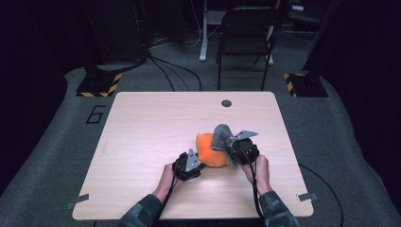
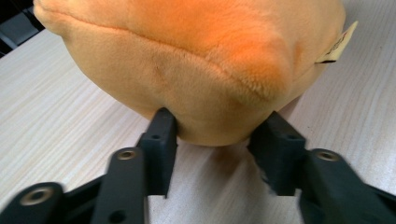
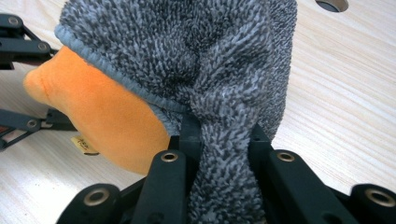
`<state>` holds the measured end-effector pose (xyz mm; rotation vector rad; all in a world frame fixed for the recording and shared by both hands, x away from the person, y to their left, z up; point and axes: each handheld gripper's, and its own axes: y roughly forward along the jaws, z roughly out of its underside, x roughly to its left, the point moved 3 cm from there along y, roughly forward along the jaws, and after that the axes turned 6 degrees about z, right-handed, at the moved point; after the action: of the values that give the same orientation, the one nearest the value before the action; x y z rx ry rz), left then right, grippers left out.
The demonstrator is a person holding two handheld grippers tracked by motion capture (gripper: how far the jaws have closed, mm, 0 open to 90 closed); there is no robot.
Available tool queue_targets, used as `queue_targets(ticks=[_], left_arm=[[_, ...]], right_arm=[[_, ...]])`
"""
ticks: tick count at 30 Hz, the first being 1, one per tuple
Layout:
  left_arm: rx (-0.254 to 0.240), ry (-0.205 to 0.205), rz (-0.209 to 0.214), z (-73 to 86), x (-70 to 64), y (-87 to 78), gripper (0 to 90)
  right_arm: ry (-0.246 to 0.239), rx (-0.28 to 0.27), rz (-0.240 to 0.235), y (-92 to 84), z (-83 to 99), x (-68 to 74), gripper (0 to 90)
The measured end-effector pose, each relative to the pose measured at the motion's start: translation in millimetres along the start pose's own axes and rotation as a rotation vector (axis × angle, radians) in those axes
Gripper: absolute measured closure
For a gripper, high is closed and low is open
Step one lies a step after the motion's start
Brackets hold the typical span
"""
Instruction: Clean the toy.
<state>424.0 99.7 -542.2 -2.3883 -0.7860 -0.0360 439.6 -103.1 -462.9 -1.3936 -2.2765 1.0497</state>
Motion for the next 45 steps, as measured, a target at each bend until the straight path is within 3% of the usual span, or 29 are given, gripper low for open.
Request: queue_targets(ticks=[7,9,13,17,20,23,29,32,45], left_arm=[[-0.011,-0.006,-0.004,-0.3,1.4,-0.3,72.6],[-0.012,-0.005,-0.009,-0.3,2.1,0.3,75.4],[-0.017,-0.001,-0.004,-0.5,3.1,0.9,78.6],[-0.019,-0.003,-0.001,-0.3,3.4,0.7,80.9],[-0.022,-0.002,0.003,-0.7,4.3,0.5,82.1],[-0.034,-0.009,0.006,-1.0,4.8,0.3,83.0],[-0.068,-0.033,0.011,-1.5,6.8,-1.5,84.0],[-0.098,-0.070,0.024,-3.9,8.2,-2.2,84.3],[-0.175,-0.183,0.125,-38.5,6.7,-29.9,84.3]], right_arm=[[0.039,-0.031,-0.035,-5.8,0.6,-4.3,75.4],[0.058,-0.063,-0.029,-13.7,-0.4,-11.3,75.3],[0.111,-0.106,0.017,-36.8,6.3,-39.2,75.3],[0.159,-0.062,0.079,-45.0,34.8,-66.1,75.0],[0.213,-0.005,0.097,-37.1,57.2,-81.4,74.8],[0.237,0.014,0.107,-31.8,64.5,-89.3,74.7],[0.240,0.027,0.110,-25.4,66.9,-89.6,74.6],[0.239,0.028,0.116,-24.9,67.7,-89.6,74.6],[0.245,0.015,0.126,-26.3,68.5,-91.5,74.6]])
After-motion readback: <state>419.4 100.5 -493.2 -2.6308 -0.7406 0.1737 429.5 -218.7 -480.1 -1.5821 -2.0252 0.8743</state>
